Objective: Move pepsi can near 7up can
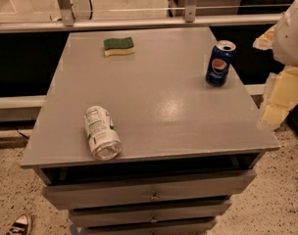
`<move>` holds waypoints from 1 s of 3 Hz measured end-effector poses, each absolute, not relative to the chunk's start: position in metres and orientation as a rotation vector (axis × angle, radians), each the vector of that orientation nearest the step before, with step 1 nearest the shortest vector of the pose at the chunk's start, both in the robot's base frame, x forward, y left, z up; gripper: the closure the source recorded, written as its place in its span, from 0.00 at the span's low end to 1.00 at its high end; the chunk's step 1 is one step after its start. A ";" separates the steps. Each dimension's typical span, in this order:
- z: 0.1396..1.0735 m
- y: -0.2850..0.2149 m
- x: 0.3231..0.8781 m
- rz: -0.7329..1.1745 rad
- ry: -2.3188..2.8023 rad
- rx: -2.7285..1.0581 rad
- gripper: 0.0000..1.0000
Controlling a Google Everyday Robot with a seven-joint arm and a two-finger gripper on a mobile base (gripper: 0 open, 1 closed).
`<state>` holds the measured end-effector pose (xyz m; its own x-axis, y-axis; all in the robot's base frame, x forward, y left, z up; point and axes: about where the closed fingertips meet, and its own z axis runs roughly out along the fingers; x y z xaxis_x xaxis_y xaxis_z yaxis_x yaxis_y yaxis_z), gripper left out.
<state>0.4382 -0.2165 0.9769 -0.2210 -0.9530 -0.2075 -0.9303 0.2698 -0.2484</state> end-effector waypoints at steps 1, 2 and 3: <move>0.977 -0.216 0.438 -0.101 2.230 -1.723 0.00; 0.972 -0.225 0.450 -0.116 2.225 -1.674 0.00; 0.961 -0.248 0.481 -0.152 2.214 -1.561 0.00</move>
Offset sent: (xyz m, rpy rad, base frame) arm 0.0388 -0.0318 -0.0226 0.0514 -0.0839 -0.0859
